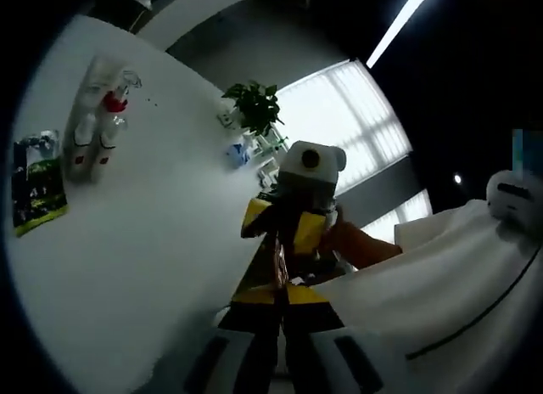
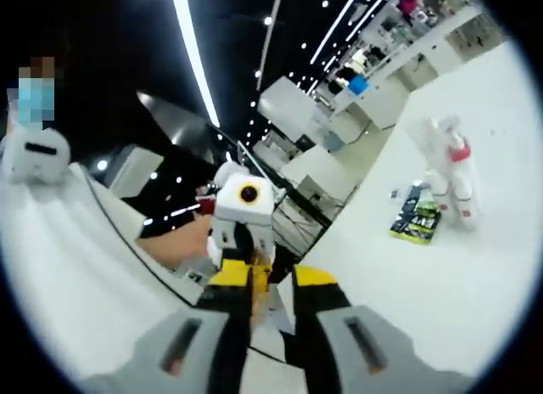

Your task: Arrange the skincare products in the storage area until every visible bottle or jar stands upright without overlapping.

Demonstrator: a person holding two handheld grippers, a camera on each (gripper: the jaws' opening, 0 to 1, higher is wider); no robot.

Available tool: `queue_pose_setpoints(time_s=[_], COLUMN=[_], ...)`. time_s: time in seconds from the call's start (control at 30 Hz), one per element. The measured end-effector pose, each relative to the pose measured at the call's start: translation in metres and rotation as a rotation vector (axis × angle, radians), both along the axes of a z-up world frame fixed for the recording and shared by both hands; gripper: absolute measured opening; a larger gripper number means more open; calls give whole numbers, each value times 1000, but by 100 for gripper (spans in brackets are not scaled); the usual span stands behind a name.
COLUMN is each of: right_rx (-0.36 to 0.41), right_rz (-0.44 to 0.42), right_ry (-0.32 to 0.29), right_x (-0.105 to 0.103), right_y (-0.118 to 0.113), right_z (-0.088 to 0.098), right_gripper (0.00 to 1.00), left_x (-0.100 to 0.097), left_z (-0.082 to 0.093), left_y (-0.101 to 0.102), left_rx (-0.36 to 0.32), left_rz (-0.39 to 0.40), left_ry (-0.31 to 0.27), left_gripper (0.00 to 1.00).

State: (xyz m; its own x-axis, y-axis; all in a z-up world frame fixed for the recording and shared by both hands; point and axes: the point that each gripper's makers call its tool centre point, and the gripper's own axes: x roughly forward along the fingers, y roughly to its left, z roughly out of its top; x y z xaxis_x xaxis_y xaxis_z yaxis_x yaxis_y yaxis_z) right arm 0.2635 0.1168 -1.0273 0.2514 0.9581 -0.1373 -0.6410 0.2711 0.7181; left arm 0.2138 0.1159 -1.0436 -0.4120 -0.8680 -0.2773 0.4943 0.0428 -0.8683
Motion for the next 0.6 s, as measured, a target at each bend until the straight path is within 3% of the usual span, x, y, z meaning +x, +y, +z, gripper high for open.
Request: queue_pose_setpoints(time_s=[0.1, 0.13, 0.17, 0.2, 0.23, 0.27, 0.3, 0.37, 0.43, 0.5, 0.57, 0.6], right_rx=[-28, -39, -16, -23, -47, -21, -3, 36, 104, 229, 319, 343], right_rz=[89, 147, 167, 154, 123, 120, 79, 7, -72, -208, -270, -313], right_ry=[22, 36, 45, 46, 29, 46, 67, 85, 98, 122, 144, 136], right_x=[-12, -21, -24, -22, -17, -17, -11, 1, 13, 32, 39, 43], right_y=[10, 13, 16, 15, 13, 13, 10, 3, -5, -19, -26, -29], right_z=[-4, -6, -3, -4, -8, -5, -4, -1, 6, 19, 27, 28], right_gripper=[12, 7, 0, 0, 0, 0, 0, 0, 0, 0, 0, 0], left_x=[-10, -10, -12, -8, -10, -4, -2, 17, 23, 35, 41, 46], left_z=[-3, -5, -13, -17, -12, -14, -14, -9, -3, 5, 9, 18], left_y=[-3, -4, 0, 0, -1, -1, -2, -5, -5, -7, -9, -12], left_rx=[19, 22, 69, 76, 53, 53, 44, -8, -44, -88, -119, -177], left_rz=[-47, -52, -72, -55, -54, -25, -10, 99, 147, 223, 271, 313], left_ry=[-12, -18, -35, -69, -43, -56, -67, -66, -23, 15, 41, 85], left_gripper=[0, 0, 0, 0, 0, 1, 2, 6, 7, 15, 16, 15])
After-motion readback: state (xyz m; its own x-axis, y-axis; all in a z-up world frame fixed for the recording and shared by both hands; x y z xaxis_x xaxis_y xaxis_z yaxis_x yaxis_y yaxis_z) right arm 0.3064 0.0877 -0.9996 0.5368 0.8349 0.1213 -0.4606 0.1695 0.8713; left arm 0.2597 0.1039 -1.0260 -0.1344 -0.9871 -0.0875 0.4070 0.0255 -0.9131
